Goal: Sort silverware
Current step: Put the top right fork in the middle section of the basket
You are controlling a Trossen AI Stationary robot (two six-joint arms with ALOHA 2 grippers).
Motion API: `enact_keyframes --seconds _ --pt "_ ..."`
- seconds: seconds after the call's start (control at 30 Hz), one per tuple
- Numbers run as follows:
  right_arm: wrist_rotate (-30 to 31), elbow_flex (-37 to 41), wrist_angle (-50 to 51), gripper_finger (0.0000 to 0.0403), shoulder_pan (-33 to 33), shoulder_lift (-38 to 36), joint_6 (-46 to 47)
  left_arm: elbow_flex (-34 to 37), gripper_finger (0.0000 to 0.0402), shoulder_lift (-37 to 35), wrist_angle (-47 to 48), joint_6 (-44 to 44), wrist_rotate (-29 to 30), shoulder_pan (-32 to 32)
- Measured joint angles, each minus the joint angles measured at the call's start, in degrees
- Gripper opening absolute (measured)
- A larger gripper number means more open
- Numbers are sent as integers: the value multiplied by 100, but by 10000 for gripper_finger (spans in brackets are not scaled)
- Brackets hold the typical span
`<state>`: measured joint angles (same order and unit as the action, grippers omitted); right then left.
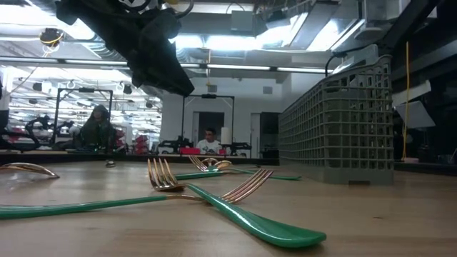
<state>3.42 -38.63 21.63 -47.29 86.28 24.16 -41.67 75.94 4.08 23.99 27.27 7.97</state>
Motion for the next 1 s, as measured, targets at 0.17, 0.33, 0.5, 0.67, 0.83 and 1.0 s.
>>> enact_keyframes --seconds 0.17,0.33,0.5,0.67,0.83,1.0 --pt "-81 12 48 5 11 -178 -29 0 104 0 -1 2 0 0" --pt "-53 10 119 5 9 -245 -42 0 104 0 -2 2 0 -2" --pt "-37 4 136 2 9 -245 -42 0 104 0 -3 3 0 -2" --pt "58 1 55 13 7 -245 -44 0 104 0 -4 4 0 -2" --pt "-245 -5 -223 35 7 -246 -353 0 104 0 -4 -34 0 -2" --pt "-408 -7 -173 70 7 -247 -522 0 104 0 -6 -48 0 -2"
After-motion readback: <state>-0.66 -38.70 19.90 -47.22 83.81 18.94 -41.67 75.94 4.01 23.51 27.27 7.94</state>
